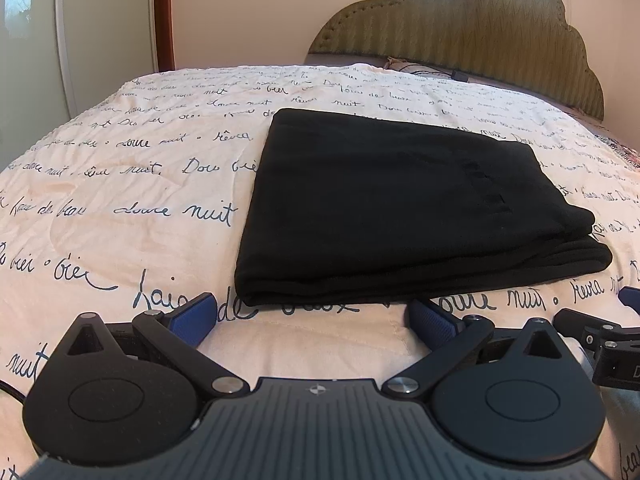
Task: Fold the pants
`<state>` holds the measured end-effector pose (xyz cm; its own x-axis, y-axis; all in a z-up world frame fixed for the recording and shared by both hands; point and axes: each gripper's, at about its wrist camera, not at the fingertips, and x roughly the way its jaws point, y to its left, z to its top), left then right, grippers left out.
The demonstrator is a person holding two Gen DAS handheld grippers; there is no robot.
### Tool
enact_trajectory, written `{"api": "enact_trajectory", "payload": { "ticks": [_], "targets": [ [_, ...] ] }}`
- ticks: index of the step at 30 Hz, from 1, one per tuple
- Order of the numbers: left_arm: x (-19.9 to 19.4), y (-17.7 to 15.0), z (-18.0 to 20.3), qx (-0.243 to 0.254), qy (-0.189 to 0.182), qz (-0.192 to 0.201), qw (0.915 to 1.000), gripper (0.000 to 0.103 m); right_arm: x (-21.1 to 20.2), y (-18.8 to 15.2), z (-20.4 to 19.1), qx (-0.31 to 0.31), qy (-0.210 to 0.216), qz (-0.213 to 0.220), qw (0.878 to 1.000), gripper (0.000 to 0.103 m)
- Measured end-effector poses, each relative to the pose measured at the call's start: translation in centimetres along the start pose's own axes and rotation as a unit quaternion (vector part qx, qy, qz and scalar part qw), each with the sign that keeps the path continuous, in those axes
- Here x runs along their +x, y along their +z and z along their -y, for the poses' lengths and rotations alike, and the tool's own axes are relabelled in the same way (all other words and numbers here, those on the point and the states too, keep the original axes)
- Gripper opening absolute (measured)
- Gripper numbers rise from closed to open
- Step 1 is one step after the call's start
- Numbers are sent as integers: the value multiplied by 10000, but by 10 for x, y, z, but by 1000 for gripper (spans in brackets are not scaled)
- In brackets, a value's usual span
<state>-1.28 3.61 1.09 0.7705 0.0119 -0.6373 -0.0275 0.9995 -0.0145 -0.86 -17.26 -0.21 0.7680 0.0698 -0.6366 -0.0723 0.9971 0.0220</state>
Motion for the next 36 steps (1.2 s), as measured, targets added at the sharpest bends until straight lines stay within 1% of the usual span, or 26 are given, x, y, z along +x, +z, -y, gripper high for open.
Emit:
{"api": "enact_trajectory", "payload": {
  "ticks": [36],
  "targets": [
    [0,0,-1,-14,-14,7,10000,103,0,0,2,31,42,17,10000,103]
  ]
}}
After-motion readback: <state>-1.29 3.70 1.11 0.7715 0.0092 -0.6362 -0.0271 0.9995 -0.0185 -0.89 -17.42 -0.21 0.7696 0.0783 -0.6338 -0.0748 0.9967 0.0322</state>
